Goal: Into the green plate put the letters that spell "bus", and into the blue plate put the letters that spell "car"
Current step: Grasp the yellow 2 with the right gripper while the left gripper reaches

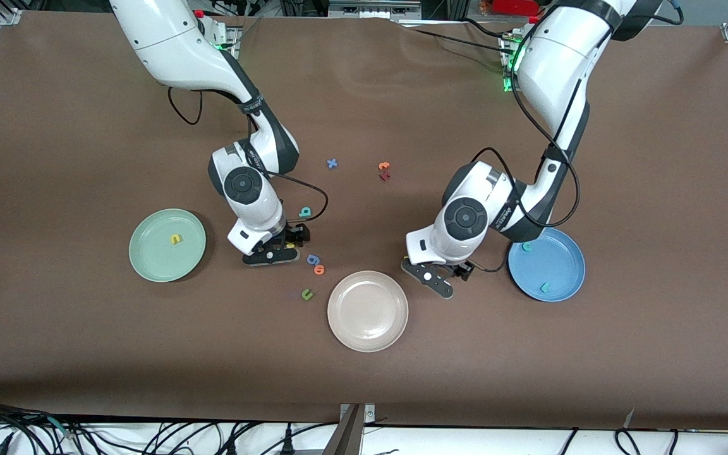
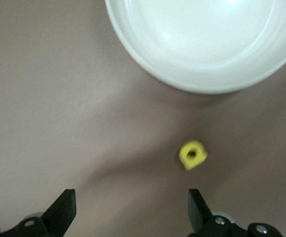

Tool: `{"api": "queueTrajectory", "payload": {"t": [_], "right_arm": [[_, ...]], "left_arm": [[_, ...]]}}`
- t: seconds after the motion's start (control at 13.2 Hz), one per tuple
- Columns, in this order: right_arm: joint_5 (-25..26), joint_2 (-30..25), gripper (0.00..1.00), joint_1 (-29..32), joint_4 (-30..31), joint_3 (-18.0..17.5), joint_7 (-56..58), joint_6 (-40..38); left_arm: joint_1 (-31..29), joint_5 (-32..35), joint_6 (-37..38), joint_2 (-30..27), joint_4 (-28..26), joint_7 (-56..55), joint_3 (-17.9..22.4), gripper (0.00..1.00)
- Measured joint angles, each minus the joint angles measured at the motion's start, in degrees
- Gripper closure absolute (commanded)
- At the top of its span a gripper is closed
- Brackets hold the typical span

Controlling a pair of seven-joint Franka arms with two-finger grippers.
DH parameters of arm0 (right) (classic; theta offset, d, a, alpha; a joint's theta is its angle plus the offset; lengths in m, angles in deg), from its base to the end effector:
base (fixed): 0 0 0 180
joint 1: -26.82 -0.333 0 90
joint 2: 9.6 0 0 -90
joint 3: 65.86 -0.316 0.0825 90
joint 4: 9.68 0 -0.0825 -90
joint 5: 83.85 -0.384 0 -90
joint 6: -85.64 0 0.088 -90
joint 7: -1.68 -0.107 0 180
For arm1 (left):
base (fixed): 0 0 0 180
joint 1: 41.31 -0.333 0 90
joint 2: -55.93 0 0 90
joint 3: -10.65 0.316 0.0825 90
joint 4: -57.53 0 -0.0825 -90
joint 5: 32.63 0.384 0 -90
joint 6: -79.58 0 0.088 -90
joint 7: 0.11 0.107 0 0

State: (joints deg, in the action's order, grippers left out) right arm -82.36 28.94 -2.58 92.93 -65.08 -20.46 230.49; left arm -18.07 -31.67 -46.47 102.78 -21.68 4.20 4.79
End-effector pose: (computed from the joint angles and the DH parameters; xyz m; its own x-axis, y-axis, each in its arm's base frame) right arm 0.5800 0.3176 0.1804 0.9883 0.1363 0.0688 0.1367 -0.9906 -0.0012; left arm 0.6493 -0.3429 0.2248 0.8470 -0.5315 0.0077 -0.5310 -0.8452 0.0605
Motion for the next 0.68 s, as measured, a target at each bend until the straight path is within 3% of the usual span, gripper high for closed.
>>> {"api": "queueTrajectory", "payload": {"t": [0.3,0.38,0.61,0.68], "right_arm": [[0.0,0.7,0.07,-0.2,0.0,-0.4,0.1,0.0],[0.0,0.9,0.2,-0.2,0.0,-0.4,0.1,0.0],[0.0,0.9,0.78,-0.2,-0.3,-0.5,0.2,0.0],[0.0,0.9,0.9,-0.2,-0.6,-0.5,0.2,0.0]], "left_arm": [[1.0,-2.4,-5.5,3.6,0.1,-0.7,-0.8,0.0],[2.0,-2.4,-5.6,3.9,0.1,-2.0,-0.9,0.0],[5.3,-2.4,-5.7,4.5,0.1,-6.3,-0.6,0.0],[5.8,-2.3,-5.8,4.8,0.1,-6.4,-0.2,0.02]]}}
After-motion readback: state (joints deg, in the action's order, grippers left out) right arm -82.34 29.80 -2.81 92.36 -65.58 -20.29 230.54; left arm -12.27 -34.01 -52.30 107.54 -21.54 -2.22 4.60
